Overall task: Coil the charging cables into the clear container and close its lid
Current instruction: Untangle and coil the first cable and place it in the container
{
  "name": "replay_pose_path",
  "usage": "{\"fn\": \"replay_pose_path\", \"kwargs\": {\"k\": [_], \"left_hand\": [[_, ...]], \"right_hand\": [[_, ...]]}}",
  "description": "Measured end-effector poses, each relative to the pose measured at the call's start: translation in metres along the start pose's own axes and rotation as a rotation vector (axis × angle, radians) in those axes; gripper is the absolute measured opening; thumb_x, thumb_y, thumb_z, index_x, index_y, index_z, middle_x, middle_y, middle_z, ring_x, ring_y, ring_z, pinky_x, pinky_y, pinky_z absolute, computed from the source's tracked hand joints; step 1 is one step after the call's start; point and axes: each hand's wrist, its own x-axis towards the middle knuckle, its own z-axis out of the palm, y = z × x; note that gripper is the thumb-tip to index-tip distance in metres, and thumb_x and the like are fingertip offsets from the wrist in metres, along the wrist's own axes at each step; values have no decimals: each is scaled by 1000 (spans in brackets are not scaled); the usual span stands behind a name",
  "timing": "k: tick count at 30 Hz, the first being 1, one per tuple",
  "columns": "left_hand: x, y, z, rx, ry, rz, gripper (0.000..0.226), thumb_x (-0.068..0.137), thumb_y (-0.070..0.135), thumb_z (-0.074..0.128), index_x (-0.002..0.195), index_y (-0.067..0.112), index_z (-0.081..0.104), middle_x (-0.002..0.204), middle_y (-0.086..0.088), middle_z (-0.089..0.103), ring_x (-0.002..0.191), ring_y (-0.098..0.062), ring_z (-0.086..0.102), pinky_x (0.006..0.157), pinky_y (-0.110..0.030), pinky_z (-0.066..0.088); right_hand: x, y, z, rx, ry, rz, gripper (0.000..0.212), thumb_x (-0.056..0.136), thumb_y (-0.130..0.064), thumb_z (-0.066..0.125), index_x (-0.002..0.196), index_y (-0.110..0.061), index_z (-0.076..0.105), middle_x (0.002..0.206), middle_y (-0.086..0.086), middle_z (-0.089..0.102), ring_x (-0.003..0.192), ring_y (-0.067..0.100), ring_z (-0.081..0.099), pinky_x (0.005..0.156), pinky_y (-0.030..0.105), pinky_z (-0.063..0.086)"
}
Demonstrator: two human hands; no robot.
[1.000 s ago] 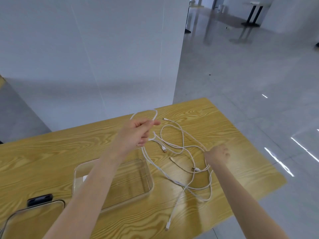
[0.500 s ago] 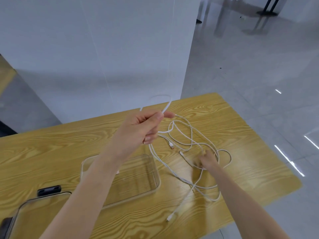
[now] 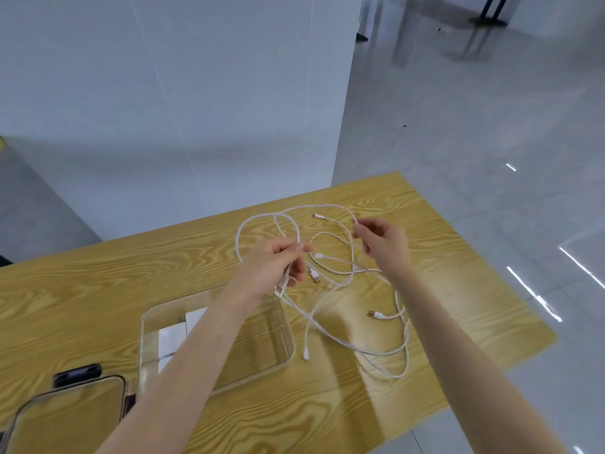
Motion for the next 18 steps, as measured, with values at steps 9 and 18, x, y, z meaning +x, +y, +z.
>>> {"fn": "replay_pose_path", "kwargs": {"k": [9, 18], "left_hand": [[-6, 16, -8, -256, 65, 39, 19, 94, 17, 50, 99, 10, 68, 87, -2, 72, 66, -8, 68, 63, -21, 55], [-28, 29, -22, -443, 103, 175, 21, 93, 14, 49, 86, 13, 68, 71, 5, 72, 63, -9, 67, 63, -22, 54]], "right_hand": [[-35, -111, 6, -100, -116, -530, 17, 88, -23, 62, 103, -25, 70, 58, -3, 56, 51, 15, 50, 56, 22, 42], [-68, -117, 34, -245, -345, -617, 19, 89, -23, 61, 105, -25, 71, 68, -17, 63, 53, 4, 47, 53, 10, 33]]}}
